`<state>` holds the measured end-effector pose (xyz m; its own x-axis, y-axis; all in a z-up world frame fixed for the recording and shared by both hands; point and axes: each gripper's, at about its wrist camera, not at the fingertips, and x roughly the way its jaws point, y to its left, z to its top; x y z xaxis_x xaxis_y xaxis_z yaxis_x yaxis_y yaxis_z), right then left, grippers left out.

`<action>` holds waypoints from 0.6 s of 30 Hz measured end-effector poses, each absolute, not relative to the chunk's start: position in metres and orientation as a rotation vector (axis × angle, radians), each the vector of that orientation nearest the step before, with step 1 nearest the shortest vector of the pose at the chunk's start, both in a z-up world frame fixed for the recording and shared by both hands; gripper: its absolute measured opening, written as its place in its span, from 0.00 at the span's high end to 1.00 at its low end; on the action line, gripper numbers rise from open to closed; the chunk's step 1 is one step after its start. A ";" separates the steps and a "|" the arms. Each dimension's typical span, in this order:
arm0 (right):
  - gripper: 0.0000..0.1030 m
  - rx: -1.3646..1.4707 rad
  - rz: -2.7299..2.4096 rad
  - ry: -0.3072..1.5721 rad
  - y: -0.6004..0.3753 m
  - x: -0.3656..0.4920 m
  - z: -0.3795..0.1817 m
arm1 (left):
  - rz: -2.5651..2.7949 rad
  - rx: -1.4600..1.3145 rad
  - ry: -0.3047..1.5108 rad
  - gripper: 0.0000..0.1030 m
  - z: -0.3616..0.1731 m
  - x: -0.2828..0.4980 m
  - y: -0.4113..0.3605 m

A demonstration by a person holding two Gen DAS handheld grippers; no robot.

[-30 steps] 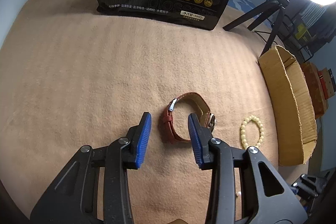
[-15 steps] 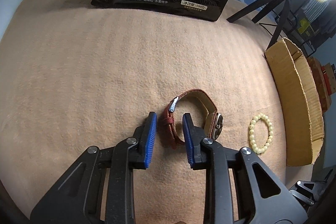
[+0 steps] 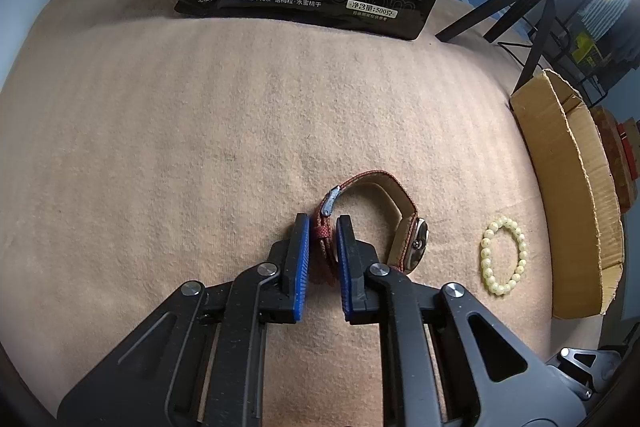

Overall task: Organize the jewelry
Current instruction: 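Close the left tool on the watch strap while the right tool grips the pearl earring, then lift the watch in the left tool while the right carries the earring toward the box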

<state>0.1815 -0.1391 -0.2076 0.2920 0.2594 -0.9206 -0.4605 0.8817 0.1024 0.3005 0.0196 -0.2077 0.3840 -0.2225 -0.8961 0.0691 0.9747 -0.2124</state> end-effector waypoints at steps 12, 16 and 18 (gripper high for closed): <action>0.92 -0.216 0.475 1.161 -0.132 0.183 -0.207 | -0.165 -0.157 1.150 0.93 -0.205 0.299 0.030; 0.93 -0.218 0.472 1.152 -0.132 0.182 -0.204 | -0.148 -0.162 1.140 0.93 -0.201 0.297 0.037; 0.93 -0.219 0.473 1.144 -0.131 0.181 -0.201 | -0.139 -0.166 1.134 0.93 -0.198 0.295 0.041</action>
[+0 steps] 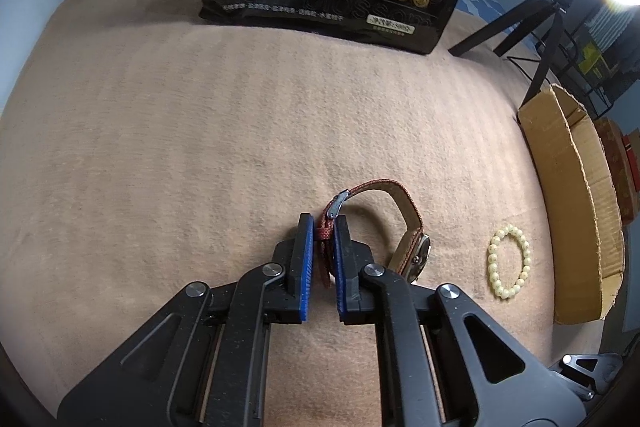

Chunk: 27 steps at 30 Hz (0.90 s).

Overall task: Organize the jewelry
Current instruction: 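Lift the watch in the left tool while the right carries the earring toward the box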

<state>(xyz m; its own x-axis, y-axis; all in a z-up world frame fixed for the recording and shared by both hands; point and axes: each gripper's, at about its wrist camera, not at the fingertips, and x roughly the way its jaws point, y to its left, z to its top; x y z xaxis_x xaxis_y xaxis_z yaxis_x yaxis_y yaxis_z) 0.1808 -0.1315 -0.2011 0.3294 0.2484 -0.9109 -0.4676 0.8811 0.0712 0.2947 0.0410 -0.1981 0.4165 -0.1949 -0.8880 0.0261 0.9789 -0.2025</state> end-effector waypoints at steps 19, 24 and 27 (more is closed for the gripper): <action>0.93 -0.152 0.441 1.045 -0.152 0.178 -0.158 | -0.132 -0.165 1.061 0.93 -0.164 0.277 0.041; 0.93 -0.133 0.416 1.014 -0.164 0.179 -0.145 | -0.152 -0.168 1.039 0.93 -0.150 0.271 0.035; 0.93 -0.122 0.399 0.989 -0.173 0.180 -0.135 | -0.168 -0.168 1.024 0.93 -0.142 0.268 0.028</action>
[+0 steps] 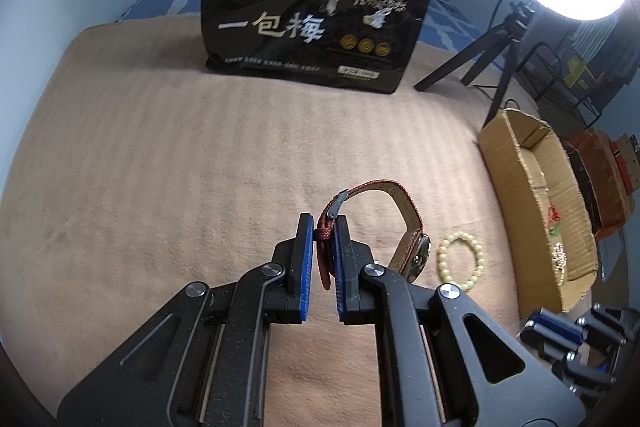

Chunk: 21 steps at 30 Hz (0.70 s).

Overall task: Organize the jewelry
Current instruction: 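Lift the watch in the left tool while the right carries the earring toward the box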

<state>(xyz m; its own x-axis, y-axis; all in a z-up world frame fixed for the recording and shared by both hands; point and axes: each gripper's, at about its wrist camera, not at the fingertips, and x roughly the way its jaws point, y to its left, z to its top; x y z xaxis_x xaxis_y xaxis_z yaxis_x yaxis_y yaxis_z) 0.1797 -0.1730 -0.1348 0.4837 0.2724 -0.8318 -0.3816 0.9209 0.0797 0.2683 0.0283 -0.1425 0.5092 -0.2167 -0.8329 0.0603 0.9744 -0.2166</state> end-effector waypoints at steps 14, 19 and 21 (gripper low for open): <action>0.93 -0.001 0.264 0.900 -0.252 0.202 -0.093 | -0.305 -0.114 0.967 0.93 -0.114 0.251 -0.039; 0.93 0.041 0.218 0.878 -0.280 0.210 -0.084 | -0.352 -0.084 0.950 0.93 -0.103 0.242 -0.070; 0.93 0.061 0.202 0.871 -0.293 0.214 -0.082 | -0.376 -0.078 0.947 0.93 -0.100 0.239 -0.083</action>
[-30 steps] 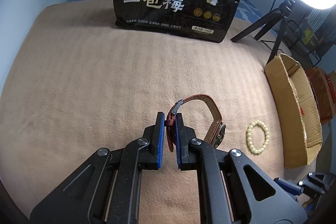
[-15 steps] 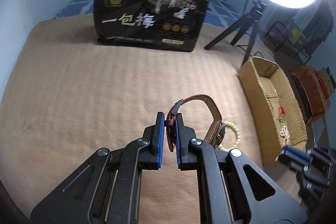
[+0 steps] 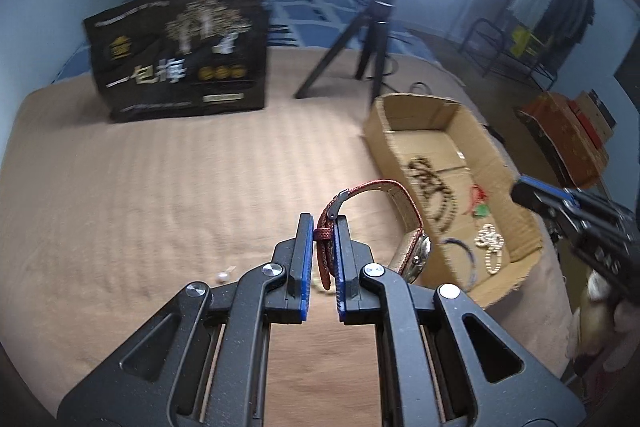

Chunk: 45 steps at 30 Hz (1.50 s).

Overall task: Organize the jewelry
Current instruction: 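Lift the watch in the left tool while the right carries the earring toward the box, then open the left tool over the box while the right tool releases the earring there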

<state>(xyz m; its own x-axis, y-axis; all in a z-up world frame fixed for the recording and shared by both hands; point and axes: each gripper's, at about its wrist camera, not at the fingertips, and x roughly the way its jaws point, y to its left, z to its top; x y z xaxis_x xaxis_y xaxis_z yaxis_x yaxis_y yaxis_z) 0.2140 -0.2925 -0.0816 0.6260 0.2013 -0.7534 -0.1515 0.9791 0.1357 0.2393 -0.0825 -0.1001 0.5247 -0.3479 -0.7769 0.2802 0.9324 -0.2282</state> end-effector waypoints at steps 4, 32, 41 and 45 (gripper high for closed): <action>0.93 0.087 0.172 0.867 -0.312 0.224 -0.081 | -0.411 -0.056 0.938 0.93 -0.098 0.235 -0.107; 0.92 0.072 0.081 0.875 -0.363 0.260 -0.104 | -0.538 0.032 0.933 0.93 -0.105 0.217 -0.201; 0.41 0.078 0.041 0.851 -0.367 0.258 -0.101 | -0.543 0.060 0.894 0.57 -0.100 0.208 -0.206; 0.23 0.082 0.037 0.837 -0.367 0.257 -0.098 | -0.530 0.067 0.882 0.44 -0.096 0.207 -0.205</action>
